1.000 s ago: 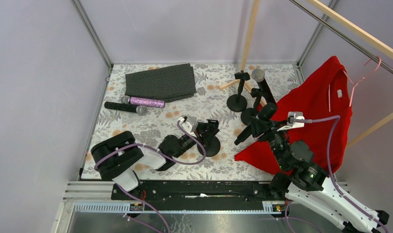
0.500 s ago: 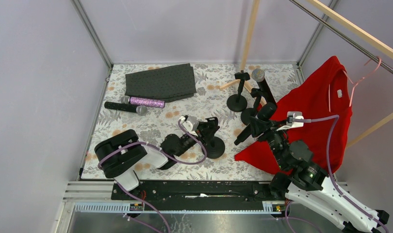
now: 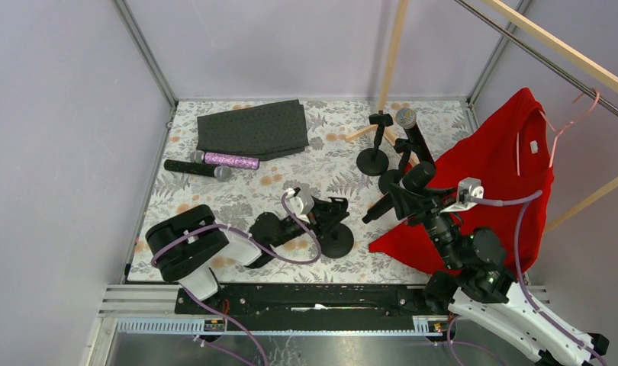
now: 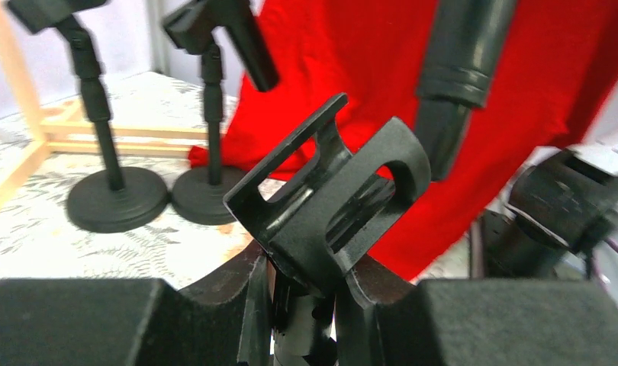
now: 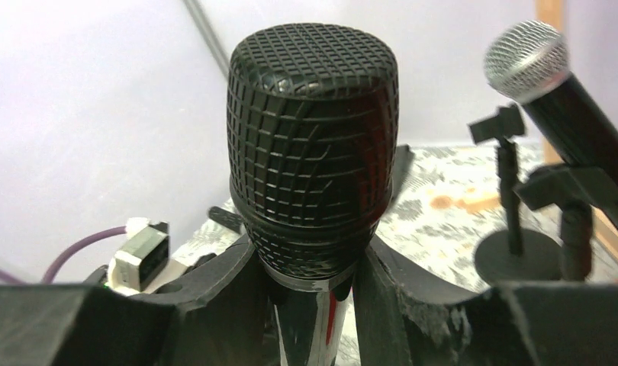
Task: Attach the microphones to the stand
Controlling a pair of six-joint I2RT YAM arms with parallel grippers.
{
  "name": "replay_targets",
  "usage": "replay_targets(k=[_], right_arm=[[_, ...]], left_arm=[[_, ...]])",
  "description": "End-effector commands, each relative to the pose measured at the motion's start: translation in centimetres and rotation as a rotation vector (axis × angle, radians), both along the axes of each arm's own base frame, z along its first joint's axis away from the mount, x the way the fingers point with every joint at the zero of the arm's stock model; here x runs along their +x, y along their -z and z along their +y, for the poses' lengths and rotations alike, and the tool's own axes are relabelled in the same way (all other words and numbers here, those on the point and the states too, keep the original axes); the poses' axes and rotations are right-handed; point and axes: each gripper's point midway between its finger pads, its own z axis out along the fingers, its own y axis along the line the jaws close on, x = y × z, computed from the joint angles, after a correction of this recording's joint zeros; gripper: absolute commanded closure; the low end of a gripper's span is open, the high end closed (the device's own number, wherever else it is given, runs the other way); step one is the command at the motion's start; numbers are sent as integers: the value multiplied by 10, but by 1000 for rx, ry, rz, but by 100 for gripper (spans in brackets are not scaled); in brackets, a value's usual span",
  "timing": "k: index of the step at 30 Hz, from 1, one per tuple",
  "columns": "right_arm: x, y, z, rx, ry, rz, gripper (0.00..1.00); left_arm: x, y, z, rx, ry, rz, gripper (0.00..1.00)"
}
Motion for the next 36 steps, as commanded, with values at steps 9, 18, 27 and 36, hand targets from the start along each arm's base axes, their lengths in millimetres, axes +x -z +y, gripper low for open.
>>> replay_targets(k=[9, 18, 27, 36], right_arm=[[-36, -48, 23, 87, -220, -303, 100], [-35, -48, 16, 82, -191, -308, 100], [-34, -47, 18, 66, -193, -300, 100], [-34, -43, 16, 56, -185, -291, 100]], left_arm=[[-41, -4, 3, 24, 189, -49, 64], [-15, -1, 28, 32, -37, -31, 26], [-20, -4, 27, -3, -171, -10, 23], [-18, -4, 24, 13, -341, -3, 26]])
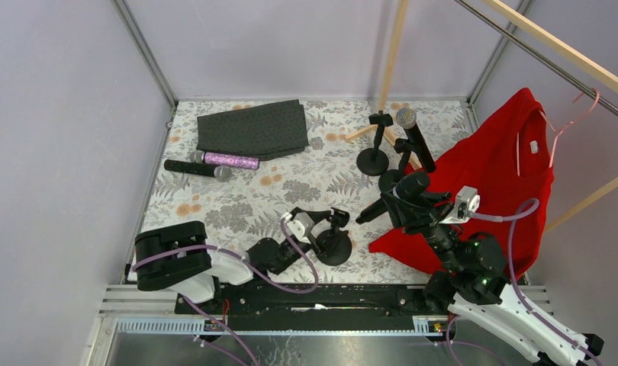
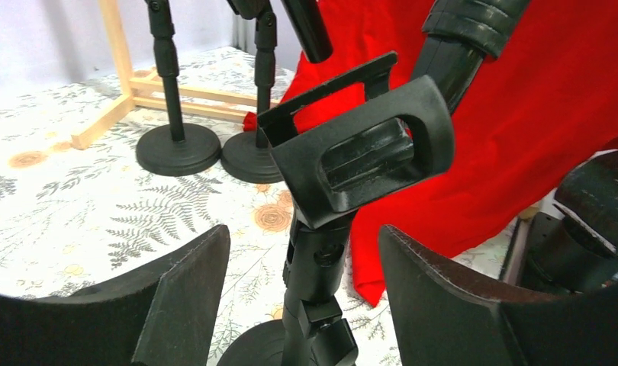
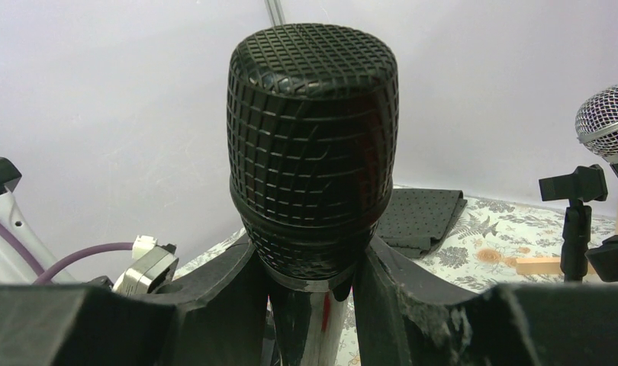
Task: Attach the microphones to the stand
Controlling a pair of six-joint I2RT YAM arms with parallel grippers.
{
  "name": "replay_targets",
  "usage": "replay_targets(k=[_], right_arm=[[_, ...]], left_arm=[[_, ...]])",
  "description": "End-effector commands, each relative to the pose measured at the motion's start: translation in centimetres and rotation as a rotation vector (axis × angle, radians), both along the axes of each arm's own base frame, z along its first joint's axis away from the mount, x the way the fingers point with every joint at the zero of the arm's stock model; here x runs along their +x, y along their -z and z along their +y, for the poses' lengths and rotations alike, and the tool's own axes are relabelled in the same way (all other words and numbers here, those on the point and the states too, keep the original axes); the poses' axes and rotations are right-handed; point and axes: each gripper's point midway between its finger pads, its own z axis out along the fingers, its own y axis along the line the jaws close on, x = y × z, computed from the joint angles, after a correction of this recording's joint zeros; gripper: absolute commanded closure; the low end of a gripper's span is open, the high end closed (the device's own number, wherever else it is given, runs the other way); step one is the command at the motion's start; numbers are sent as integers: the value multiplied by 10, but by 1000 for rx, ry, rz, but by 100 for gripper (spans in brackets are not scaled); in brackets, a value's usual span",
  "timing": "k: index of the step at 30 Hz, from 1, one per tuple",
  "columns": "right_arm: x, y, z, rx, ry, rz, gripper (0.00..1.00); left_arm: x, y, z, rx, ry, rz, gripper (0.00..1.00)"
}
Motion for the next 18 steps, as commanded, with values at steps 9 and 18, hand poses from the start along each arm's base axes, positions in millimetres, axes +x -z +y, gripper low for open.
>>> replay_targets(k=[9, 18], right_arm=[[-8, -24, -13, 55, 12, -54, 100], [-8, -22, -13, 53, 9, -47, 100]], left_arm=[[25, -18, -4, -34, -240, -18, 34], [28, -25, -6, -46, -261, -24, 53]])
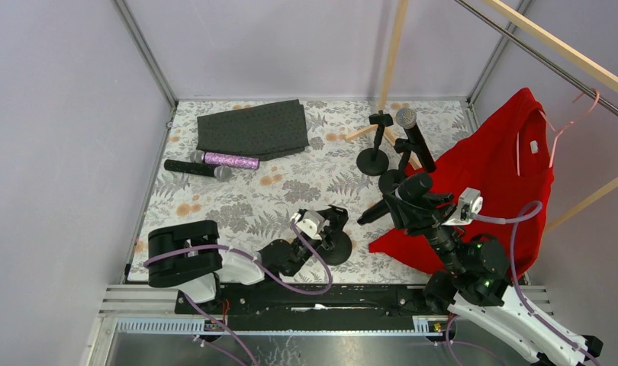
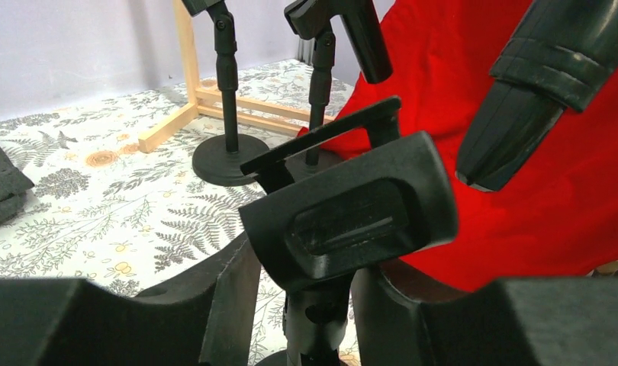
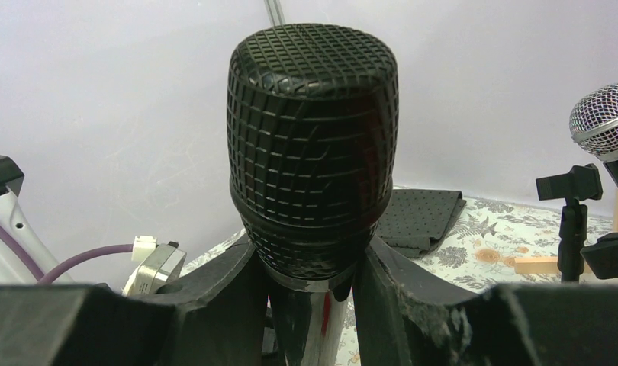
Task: Attach the microphones to the stand
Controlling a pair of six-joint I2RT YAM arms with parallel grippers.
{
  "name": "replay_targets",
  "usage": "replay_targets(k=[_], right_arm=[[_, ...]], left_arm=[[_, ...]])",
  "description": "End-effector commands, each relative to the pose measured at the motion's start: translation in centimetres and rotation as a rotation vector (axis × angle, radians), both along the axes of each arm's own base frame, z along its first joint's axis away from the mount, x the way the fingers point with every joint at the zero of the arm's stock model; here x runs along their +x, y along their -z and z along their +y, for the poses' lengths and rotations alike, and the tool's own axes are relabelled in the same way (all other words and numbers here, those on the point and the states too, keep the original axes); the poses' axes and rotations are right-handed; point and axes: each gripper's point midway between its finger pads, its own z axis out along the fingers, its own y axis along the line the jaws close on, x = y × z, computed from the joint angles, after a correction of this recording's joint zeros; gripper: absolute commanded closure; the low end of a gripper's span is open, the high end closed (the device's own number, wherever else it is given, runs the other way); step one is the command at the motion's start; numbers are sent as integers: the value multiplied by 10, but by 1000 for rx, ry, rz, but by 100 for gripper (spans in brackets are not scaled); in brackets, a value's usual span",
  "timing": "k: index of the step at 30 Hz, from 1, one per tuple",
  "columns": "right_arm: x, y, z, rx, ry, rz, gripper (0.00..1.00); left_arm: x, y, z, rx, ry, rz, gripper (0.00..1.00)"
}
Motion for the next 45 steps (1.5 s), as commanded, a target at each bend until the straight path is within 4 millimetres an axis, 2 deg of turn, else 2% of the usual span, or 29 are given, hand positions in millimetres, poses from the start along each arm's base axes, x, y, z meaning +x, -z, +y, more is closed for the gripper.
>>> replay_targets(k=[1, 8, 12, 16, 21, 28, 33, 35, 45], right_arm=[[-5, -22, -10, 51, 10, -46, 100], [-8, -22, -9, 40, 2, -63, 100], [-25, -26, 4, -22, -96, -159, 100], [-45, -32, 20, -65, -206, -266, 100], [-56, -42, 33, -101, -265, -391, 100], [-81, -64, 52, -102, -405, -544, 100], [-101, -73, 64, -93, -534, -611, 100], [-102, -75, 68, -95, -552, -627, 100], [-78, -71, 83, -144, -478, -644, 100]], left_arm=[[4, -20, 0, -72, -31, -10, 57], [-6, -21, -3, -57, 37, -25, 77], [-20, -24, -4, -80, 124, -7, 87], [-31, -27, 0, -131, 236, 48, 91], [-47, -35, 5, -188, 349, 74, 93], [-66, -34, 3, -164, 551, 66, 100], [-62, -34, 10, -176, 593, 88, 100], [-60, -35, 12, -186, 595, 92, 100], [-62, -39, 10, -209, 629, 91, 100]])
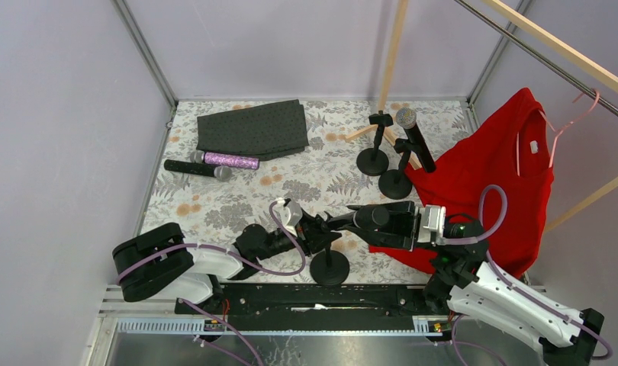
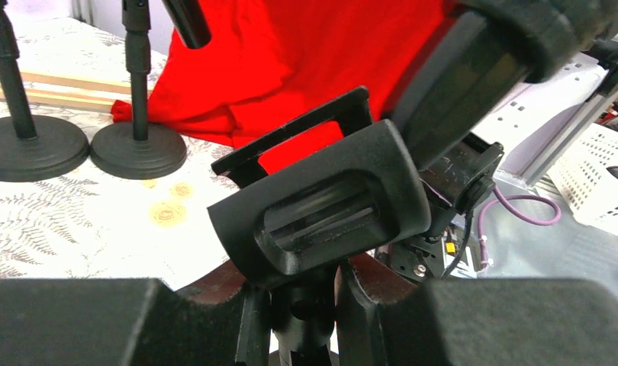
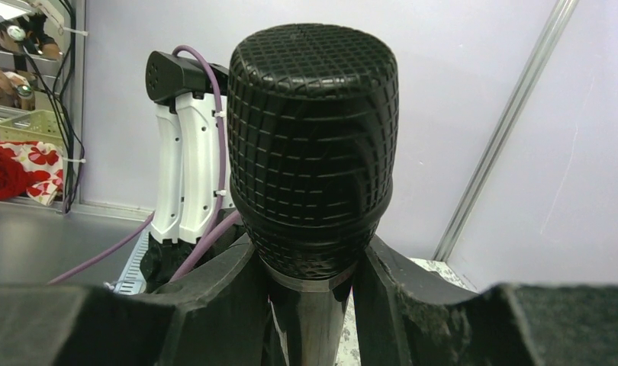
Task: Attach the microphones to the stand
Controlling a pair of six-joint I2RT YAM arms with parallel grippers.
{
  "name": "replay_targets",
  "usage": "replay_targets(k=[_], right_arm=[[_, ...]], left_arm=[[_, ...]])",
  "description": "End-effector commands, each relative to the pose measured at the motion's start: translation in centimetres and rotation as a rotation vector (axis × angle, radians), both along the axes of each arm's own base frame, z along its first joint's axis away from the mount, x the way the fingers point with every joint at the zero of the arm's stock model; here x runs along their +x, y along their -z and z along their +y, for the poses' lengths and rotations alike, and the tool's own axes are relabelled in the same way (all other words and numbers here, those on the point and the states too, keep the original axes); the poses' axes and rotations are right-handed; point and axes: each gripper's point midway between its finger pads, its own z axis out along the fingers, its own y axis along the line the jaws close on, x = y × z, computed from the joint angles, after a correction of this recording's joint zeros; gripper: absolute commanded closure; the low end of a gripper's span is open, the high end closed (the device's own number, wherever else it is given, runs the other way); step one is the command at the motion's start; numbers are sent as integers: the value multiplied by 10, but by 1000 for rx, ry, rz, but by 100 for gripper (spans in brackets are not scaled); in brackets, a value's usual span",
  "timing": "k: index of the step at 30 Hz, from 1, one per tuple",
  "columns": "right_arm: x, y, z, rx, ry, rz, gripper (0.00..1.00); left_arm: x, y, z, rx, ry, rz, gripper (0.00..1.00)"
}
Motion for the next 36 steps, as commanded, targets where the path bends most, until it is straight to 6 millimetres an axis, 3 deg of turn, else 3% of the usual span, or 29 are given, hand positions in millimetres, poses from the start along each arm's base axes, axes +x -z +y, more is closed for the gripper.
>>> replay_targets(k=[1, 21, 36], right_arm=[[-3, -33, -7, 89, 25, -115, 100], [9, 21, 12, -45, 45, -161, 100], [35, 80, 24, -228, 138, -196, 100]], left_arm=[[-12, -32, 1, -123, 66, -18, 100], [-7, -38, 8, -157, 24, 15, 100], [-8, -37, 5, -143, 36, 6, 100]])
